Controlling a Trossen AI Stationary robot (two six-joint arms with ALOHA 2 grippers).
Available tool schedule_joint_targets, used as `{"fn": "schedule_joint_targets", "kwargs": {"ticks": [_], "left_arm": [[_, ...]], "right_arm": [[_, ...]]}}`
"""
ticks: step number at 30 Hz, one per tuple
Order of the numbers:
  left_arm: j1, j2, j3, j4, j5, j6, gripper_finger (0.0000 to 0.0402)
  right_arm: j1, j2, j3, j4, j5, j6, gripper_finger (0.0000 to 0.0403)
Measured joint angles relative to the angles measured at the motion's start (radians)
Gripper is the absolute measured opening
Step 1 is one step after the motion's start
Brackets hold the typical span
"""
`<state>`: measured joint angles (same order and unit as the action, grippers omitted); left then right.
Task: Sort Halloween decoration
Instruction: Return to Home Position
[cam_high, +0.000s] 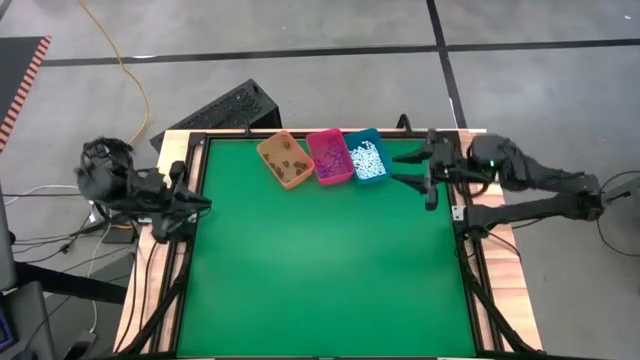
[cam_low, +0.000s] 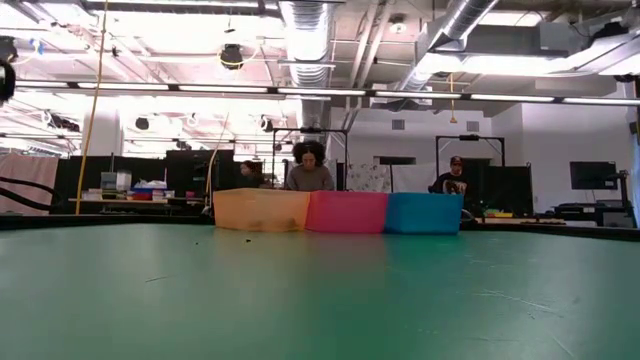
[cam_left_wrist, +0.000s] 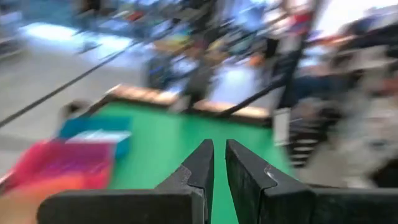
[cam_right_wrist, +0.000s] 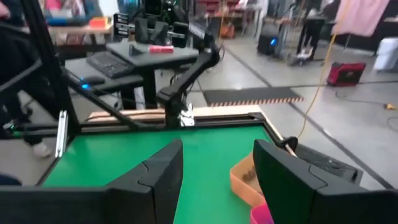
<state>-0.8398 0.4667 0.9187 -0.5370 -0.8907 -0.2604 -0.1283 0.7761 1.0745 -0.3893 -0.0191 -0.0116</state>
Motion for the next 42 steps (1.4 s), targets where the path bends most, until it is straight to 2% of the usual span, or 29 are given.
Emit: {"fn": "schedule_joint_targets", "kwargs": {"ticks": [3, 5, 8, 12, 15, 22, 27, 31, 34, 37, 42], "left_arm": [[0.0, -0.103, -0.077, 0.143, 0.148, 0.135, 0.0032], [0.0, -0.165, -0.129, 0.201, 0.218, 0.172, 0.0032], [0.0, -0.248, -0.212, 0.221, 0.24, 0.158, 0.0032], [0.0, -0.368, -0.309, 0.225, 0.242, 0.123, 0.0032], [0.0, -0.465, -0.365, 0.239, 0.288, 0.13, 0.0032], [-0.001, -0.463, -0.372, 0.215, 0.336, 0.143, 0.0032], [-0.001, -0.466, -0.407, 0.201, 0.33, 0.117, 0.0032], [0.0, -0.464, -0.494, 0.206, 0.26, 0.081, 0.0032], [0.0, -0.464, -0.574, 0.294, 0.231, 0.084, 0.0032], [-0.001, -0.464, -0.65, 0.362, 0.227, 0.098, 0.0032], [-0.001, -0.463, -0.759, 0.404, 0.231, 0.021, 0.0032]], "right_arm": [[0.055, -0.074, -0.139, 0.116, 0.082, 0.016, 0.0222], [0.092, -0.111, -0.219, 0.179, 0.137, 0.025, 0.0222], [0.143, -0.155, -0.326, 0.254, 0.221, 0.051, 0.0222], [0.202, -0.213, -0.428, 0.317, 0.282, 0.078, 0.0222], [0.248, -0.262, -0.483, 0.348, 0.341, 0.084, 0.0222], [0.335, -0.356, -0.614, 0.4, 0.483, 0.083, 0.0222], [0.36, -0.402, -0.728, 0.493, 0.496, 0.082, 0.0222], [0.379, -0.429, -0.8, 0.563, 0.495, 0.081, 0.0222], [0.387, -0.432, -0.838, 0.621, 0.495, 0.082, 0.0222], [0.393, -0.43, -0.873, 0.643, 0.495, 0.083, 0.0222], [0.419, -0.429, -0.957, 0.755, 0.493, 0.084, 0.0222]]}}
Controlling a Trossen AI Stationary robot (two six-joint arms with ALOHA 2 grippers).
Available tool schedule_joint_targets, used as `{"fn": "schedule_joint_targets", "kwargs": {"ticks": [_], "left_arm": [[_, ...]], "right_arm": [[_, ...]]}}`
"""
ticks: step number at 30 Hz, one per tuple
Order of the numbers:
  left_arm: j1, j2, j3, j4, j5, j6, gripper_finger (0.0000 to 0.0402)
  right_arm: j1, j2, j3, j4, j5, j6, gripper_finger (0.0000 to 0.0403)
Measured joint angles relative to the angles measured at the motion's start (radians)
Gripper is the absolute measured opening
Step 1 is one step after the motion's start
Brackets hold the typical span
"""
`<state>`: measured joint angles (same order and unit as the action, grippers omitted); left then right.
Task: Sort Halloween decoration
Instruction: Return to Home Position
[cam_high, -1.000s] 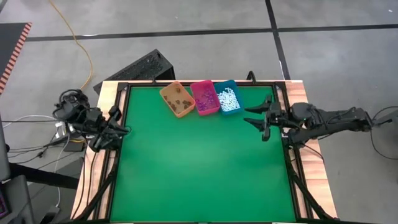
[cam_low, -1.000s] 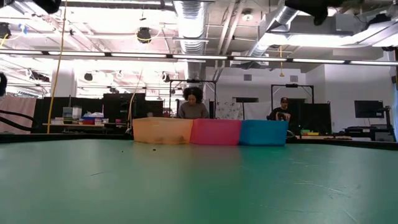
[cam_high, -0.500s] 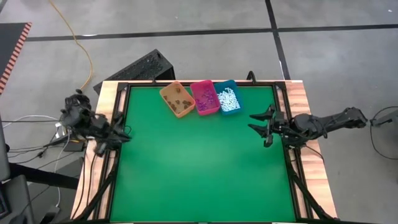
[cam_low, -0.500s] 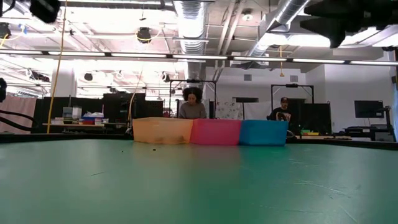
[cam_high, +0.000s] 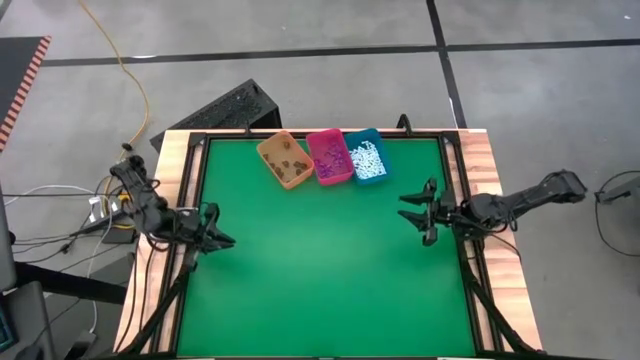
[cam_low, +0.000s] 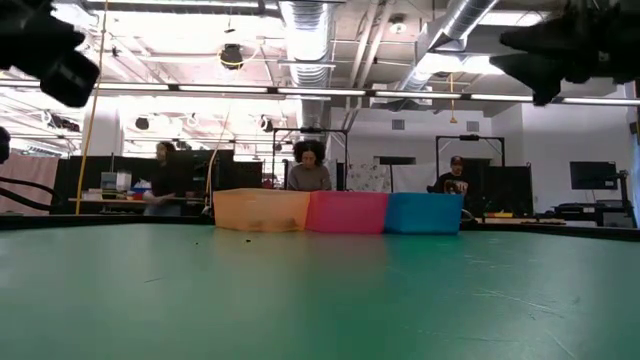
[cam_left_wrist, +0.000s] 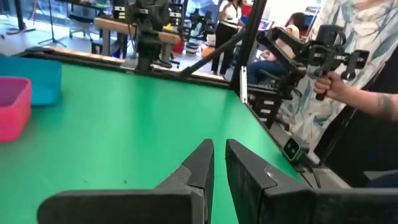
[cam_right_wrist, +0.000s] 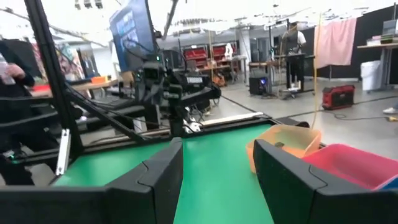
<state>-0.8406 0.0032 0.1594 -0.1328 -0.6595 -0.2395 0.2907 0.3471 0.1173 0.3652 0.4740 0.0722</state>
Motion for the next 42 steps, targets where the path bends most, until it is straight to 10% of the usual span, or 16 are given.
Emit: {"fn": "schedule_joint_targets", "kwargs": {"ticks": [16, 26, 42], "left_arm": [[0.0, 0.0, -0.115, 0.146, -0.104, -0.034, 0.0032], [0.001, 0.0, -0.115, 0.154, -0.115, 0.026, 0.0032], [0.001, 0.001, -0.115, 0.111, -0.112, -0.034, 0.0032]], "right_arm": [[0.004, 0.0, -0.109, 0.211, 0.098, 0.187, 0.0222], [0.004, -0.002, -0.109, 0.598, -0.527, -0.105, 0.0222], [0.017, -0.037, -0.11, 0.807, -0.674, -0.189, 0.0222]]}}
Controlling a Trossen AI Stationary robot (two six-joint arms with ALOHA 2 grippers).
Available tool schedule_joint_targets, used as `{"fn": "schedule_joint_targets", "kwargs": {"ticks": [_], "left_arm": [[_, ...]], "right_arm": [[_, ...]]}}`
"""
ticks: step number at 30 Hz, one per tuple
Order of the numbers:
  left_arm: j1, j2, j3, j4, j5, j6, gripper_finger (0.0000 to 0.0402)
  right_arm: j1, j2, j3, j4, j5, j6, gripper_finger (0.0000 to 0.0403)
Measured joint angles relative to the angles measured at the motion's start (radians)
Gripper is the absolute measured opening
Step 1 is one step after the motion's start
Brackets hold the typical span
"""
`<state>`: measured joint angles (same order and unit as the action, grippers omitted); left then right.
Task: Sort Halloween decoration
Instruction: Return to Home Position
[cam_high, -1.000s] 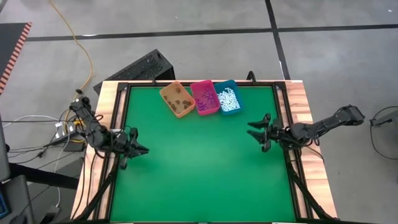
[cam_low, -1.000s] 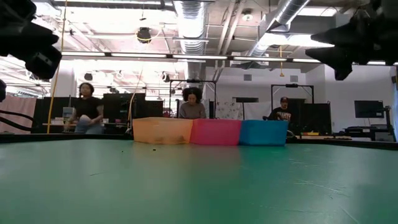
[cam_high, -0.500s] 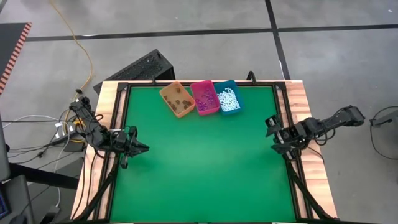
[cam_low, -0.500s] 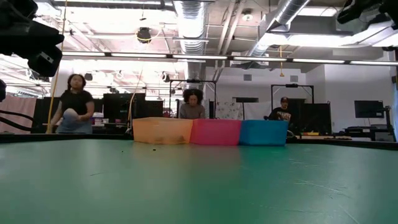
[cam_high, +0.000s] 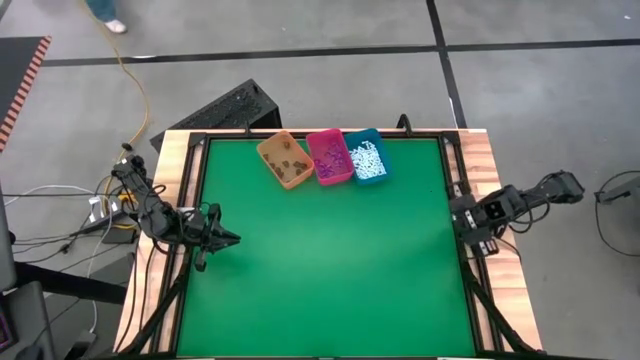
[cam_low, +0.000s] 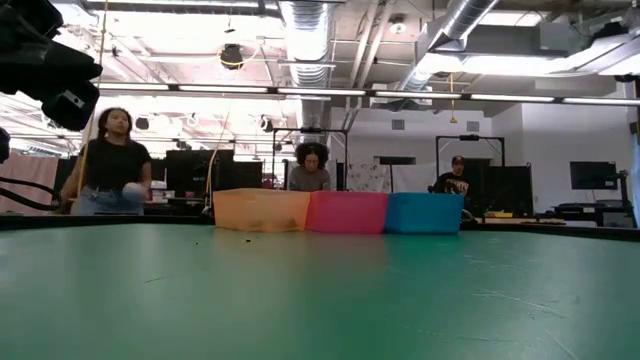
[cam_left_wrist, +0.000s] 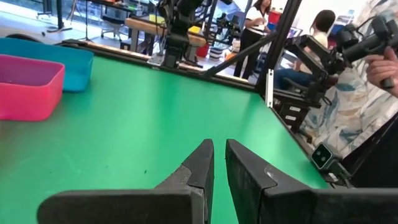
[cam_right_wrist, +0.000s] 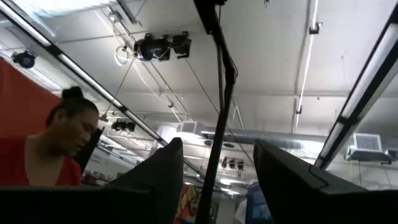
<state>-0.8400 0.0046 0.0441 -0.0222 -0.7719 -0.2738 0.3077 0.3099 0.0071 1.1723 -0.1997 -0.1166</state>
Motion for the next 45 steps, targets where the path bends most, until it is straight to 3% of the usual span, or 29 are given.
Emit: {"fn": "schedule_joint_targets", "kwargs": {"ticks": [7, 23, 33, 45], "left_arm": [[0.0, 0.001, 0.002, -0.009, 0.0, 0.0, 0.0032], [0.0, 0.001, 0.002, -0.013, 0.0, 0.0, 0.0032], [0.0, 0.001, 0.002, -0.014, 0.0, 0.0, 0.0032], [0.0, 0.001, 0.002, -0.014, 0.001, 0.0, 0.0032]], "right_arm": [[-0.003, -0.011, 0.0, -0.043, 0.122, -0.016, 0.0222], [-0.002, -0.01, 0.0, -0.167, 0.123, -0.023, 0.0222], [-0.002, -0.01, 0.0, -0.4, 0.122, -0.023, 0.0222], [-0.002, -0.01, 0.0, -0.798, 0.122, -0.023, 0.0222]]}}
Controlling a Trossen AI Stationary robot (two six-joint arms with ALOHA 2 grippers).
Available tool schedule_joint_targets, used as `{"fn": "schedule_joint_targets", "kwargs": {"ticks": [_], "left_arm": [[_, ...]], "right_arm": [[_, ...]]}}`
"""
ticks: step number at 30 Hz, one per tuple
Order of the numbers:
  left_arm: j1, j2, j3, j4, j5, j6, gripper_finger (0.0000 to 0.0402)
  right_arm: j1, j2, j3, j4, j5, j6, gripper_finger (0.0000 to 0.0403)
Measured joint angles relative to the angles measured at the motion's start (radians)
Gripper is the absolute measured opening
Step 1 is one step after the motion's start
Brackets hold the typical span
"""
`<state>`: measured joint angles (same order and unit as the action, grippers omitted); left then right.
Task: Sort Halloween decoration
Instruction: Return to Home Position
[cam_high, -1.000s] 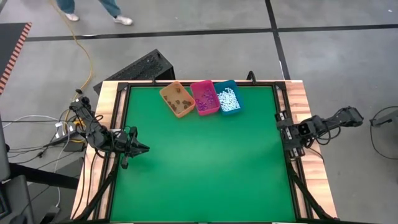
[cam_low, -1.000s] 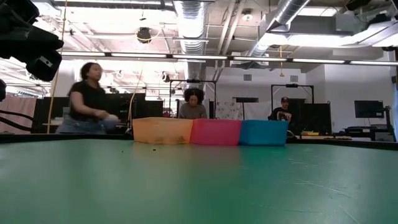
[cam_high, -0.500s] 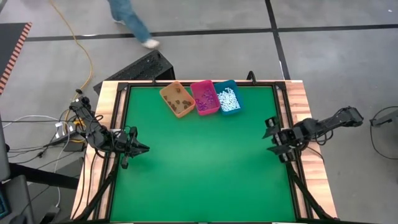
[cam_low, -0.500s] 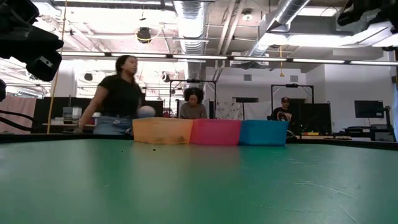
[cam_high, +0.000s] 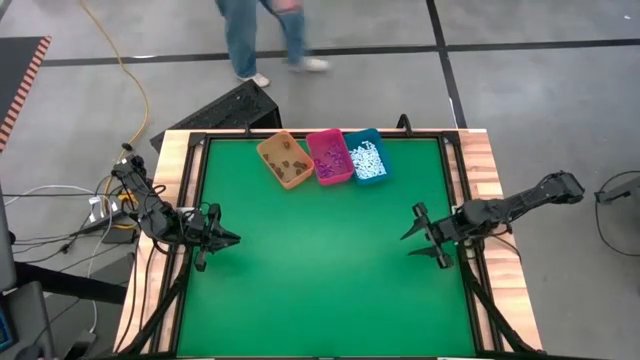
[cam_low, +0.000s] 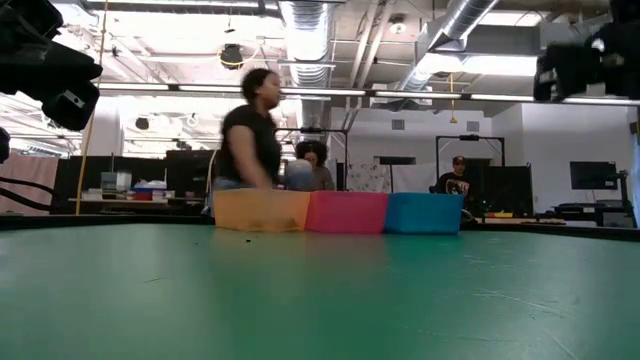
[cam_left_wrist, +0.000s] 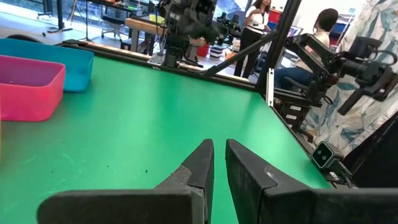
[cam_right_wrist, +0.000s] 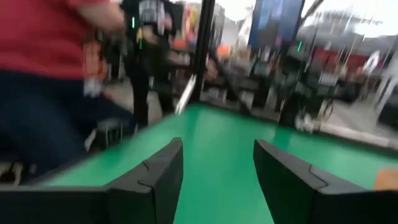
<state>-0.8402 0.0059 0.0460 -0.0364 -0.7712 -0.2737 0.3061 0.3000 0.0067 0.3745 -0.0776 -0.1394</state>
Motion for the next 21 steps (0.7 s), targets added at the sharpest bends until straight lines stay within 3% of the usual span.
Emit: {"fn": "schedule_joint_targets", "kwargs": {"ticks": [10, 21], "left_arm": [[0.0, 0.0, 0.0, 0.0, 0.0, 0.0, 0.0032], [0.0, 0.0, -0.001, 0.0, 0.001, 0.0, 0.0032]], "right_arm": [[0.0, 0.0, 0.0, -0.333, 0.001, 0.0, 0.0222], [0.0, 0.015, 0.0, -0.334, 0.006, 0.0, 0.0222]]}}
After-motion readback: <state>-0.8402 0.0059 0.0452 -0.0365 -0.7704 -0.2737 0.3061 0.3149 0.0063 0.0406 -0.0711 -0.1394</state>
